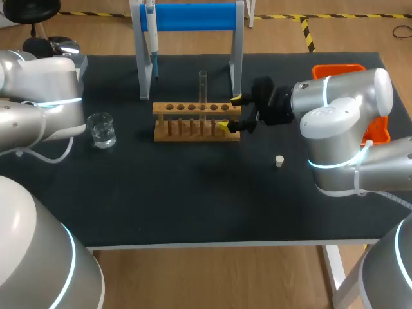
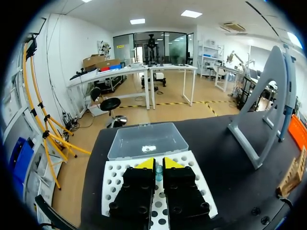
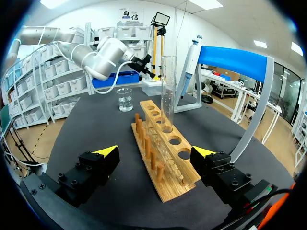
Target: Invert the test tube, pick up the pipette, mount the tip to pipette, aspirate from beaker and dispense into the tube, eject the tip, return the pipette, and cap with the stopper.
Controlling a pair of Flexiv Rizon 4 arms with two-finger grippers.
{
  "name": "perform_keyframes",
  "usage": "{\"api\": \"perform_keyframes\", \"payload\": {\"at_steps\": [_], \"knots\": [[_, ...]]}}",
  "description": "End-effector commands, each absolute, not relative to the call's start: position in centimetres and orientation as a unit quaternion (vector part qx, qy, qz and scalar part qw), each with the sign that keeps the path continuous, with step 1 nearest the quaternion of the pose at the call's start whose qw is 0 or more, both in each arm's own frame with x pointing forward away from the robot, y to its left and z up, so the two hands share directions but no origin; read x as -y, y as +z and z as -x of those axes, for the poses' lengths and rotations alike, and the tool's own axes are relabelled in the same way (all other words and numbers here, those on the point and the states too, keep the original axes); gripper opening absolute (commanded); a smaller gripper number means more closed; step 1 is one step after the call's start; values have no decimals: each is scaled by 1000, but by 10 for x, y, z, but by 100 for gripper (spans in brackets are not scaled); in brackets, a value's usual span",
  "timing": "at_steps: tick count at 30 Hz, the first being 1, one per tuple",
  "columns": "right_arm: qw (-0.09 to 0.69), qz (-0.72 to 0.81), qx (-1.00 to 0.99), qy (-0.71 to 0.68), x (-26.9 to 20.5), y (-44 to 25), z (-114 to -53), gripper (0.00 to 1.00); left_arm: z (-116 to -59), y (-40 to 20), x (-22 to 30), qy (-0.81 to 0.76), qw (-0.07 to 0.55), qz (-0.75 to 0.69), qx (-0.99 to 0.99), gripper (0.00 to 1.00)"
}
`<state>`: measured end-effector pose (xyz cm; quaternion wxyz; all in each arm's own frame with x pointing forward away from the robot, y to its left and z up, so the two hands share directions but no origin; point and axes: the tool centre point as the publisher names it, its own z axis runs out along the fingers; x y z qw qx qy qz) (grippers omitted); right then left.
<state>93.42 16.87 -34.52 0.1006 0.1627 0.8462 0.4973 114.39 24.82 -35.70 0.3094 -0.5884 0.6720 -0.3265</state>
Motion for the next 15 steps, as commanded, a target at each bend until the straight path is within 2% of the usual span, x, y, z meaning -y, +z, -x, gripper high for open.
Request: {"api": "perform_keyframes", "payload": {"at_steps": [1, 15], "knots": [[101, -163, -846, 497, -168, -345, -934, 100, -1140, -346, -247, -326, 316, 587, -671, 0], [101, -163, -846, 497, -168, -345, -934, 100, -1131, -301, -243, -330, 364, 570, -659, 0]]}}
